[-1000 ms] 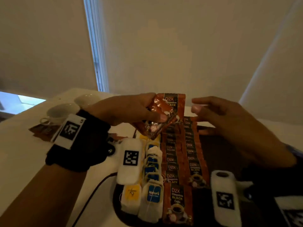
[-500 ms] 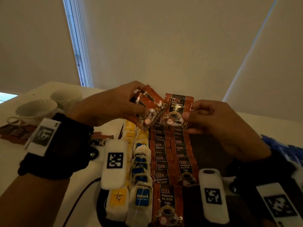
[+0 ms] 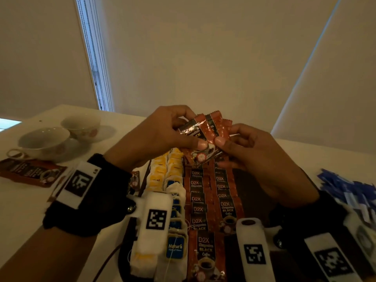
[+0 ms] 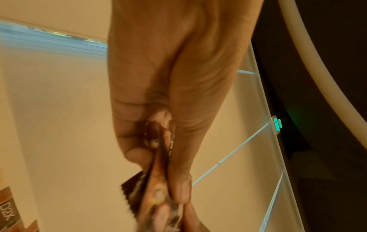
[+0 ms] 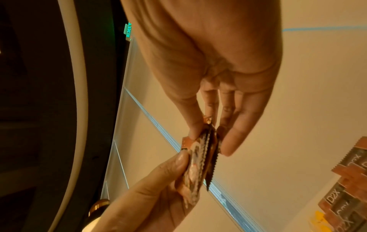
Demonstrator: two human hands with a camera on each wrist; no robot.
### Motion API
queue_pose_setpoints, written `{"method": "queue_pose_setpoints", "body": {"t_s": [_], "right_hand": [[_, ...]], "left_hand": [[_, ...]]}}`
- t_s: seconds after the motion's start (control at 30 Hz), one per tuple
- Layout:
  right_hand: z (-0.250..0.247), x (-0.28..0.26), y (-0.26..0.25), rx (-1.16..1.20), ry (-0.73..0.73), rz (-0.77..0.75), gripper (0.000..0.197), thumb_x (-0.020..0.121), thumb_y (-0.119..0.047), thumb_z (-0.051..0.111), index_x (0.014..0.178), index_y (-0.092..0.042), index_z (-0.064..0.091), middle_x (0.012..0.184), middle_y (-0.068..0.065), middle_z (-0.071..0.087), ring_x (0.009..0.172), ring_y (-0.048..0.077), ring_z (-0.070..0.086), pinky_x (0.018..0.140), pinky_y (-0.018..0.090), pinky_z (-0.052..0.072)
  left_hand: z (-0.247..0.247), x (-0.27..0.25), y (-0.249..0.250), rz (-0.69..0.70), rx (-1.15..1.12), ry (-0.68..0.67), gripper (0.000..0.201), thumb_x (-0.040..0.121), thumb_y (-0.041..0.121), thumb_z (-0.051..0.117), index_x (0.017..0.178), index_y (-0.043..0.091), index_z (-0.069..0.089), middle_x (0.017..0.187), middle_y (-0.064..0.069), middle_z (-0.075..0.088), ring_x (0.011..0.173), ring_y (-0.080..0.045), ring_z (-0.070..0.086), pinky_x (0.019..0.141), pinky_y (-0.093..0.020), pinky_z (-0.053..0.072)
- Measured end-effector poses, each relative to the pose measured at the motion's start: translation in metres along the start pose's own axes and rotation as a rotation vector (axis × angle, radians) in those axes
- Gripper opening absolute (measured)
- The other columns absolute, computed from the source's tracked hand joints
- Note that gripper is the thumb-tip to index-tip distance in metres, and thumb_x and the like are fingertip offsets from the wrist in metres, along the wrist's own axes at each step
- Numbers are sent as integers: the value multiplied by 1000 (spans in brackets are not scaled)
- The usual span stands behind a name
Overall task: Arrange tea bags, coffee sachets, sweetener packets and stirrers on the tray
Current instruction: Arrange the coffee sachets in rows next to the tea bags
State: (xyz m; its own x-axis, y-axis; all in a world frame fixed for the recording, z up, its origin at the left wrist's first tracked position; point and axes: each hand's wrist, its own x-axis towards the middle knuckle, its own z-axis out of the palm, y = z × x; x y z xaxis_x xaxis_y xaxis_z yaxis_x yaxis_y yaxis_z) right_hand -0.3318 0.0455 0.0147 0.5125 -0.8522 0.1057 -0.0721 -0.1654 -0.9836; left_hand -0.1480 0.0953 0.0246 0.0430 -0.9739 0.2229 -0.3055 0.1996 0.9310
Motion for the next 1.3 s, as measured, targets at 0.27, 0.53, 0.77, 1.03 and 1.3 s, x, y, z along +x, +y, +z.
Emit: {"method": "queue_pose_setpoints", "body": {"t_s": [0.27, 0.53, 0.77, 1.03, 1.3], "right_hand": [[-5, 0, -6, 283, -34, 61, 31, 77, -16, 60, 104, 0, 61, 97, 11, 72, 85, 17, 70, 64, 21, 57], [0, 0, 0, 38, -6, -3, 22, 84, -20, 60, 98, -4, 65, 93, 8, 71, 84, 16, 71, 70, 24, 58], [7, -3, 0, -158, 219, -72, 56, 63, -46, 71, 107, -20, 50, 93, 9, 65, 82, 18, 69, 64, 27, 58], [9, -4, -2, -134, 294, -98, 18, 81, -23, 71, 91, -10, 65, 84, 12, 70, 76, 21, 70, 62, 28, 58], [-24, -16, -6, -83, 217, 82, 17, 82, -17, 67, 81, -1, 63, 74, 3, 68, 61, 8, 64, 56, 18, 54]], "left_hand": [[24, 4, 4, -149, -394, 50, 40, 79, 27, 62, 113, 5, 59, 112, -15, 67, 98, -25, 67, 83, -34, 56], [28, -1, 2, -164, -478, -103, 27, 91, 6, 51, 115, 11, 61, 111, -13, 69, 98, -25, 68, 79, -38, 58], [34, 0, -1, -15, -244, -5, 40, 73, 10, 69, 111, 7, 61, 100, -17, 69, 92, -31, 68, 79, -43, 57], [34, -4, 7, -7, -165, -33, 34, 78, 1, 69, 110, 8, 58, 94, -14, 70, 82, -32, 69, 72, -41, 59], [26, -5, 12, -146, -438, -118, 22, 91, 1, 50, 109, 13, 57, 95, -8, 72, 75, -23, 72, 54, -31, 58]]}}
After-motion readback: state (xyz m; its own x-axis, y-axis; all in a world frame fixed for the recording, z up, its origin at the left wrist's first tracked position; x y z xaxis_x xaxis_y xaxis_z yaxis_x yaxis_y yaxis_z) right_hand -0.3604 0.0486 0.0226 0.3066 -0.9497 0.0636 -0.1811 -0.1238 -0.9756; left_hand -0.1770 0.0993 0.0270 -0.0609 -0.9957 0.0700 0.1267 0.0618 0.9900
